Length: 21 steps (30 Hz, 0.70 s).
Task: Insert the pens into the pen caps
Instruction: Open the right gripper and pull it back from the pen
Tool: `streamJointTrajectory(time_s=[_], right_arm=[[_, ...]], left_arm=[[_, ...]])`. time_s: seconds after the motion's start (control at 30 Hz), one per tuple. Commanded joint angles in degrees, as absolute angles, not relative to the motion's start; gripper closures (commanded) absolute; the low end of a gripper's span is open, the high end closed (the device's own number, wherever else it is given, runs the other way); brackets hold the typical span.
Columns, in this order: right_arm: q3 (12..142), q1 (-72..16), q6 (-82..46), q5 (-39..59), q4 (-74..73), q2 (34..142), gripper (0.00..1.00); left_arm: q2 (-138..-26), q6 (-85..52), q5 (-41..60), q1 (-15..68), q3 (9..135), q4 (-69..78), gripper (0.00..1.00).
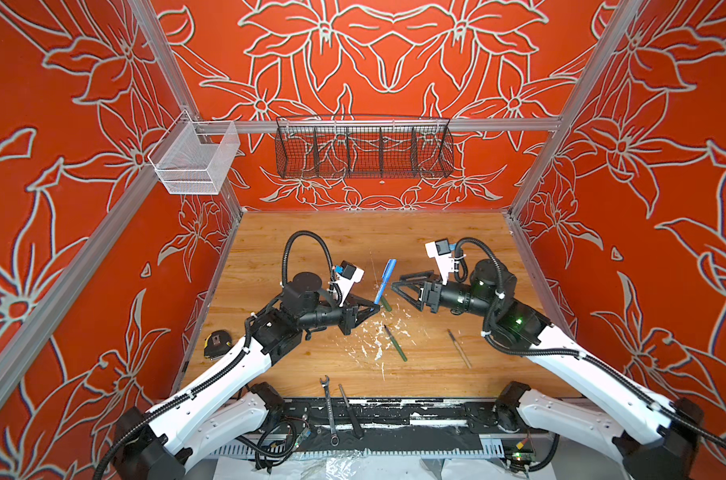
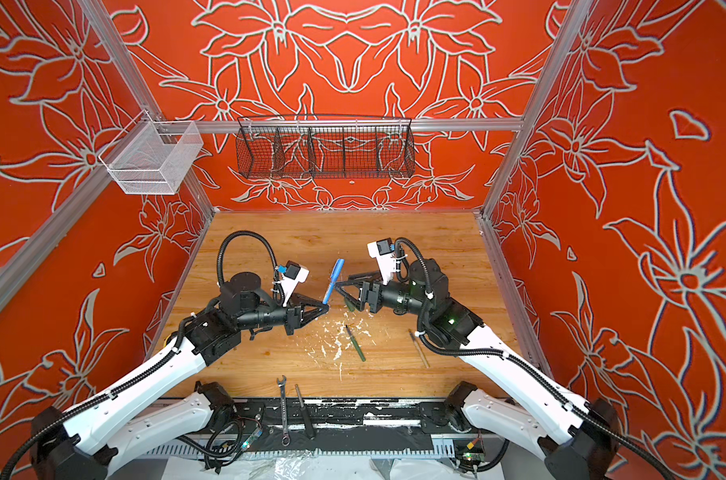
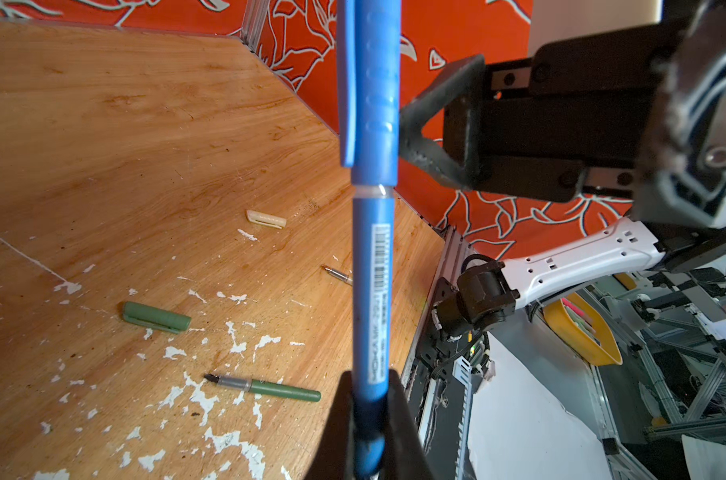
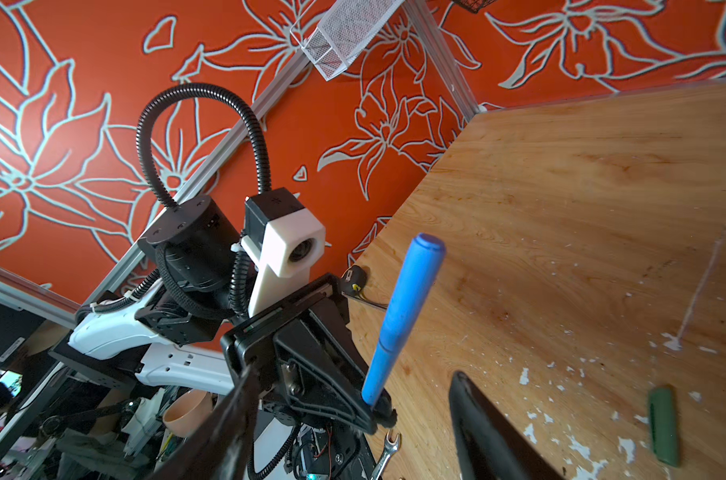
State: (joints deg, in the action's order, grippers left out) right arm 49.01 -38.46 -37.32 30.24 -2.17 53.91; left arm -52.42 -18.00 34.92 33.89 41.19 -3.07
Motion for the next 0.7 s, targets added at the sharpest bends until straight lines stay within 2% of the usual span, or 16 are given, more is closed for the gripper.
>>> streamJointTrajectory(time_s=[0.0, 0.3, 0.67], right_arm=[[50.65, -35.68, -34.87, 27.07, 5.12, 52.21, 0.26], [53.25, -33.47, -35.83, 37.02, -2.46, 57.37, 0.27], [55.32, -33.74, -36.40, 39.03, -6.56, 62.19, 0.29]], left_arm=[[-50.17, -15.90, 37.03, 33.93, 39.44, 0.23, 1.00], [-47.02, -15.46, 38.09, 34.45, 35.49, 1.85, 1.00], [-47.80, -15.60, 39.11, 34.45, 36.19, 1.41, 1.00]])
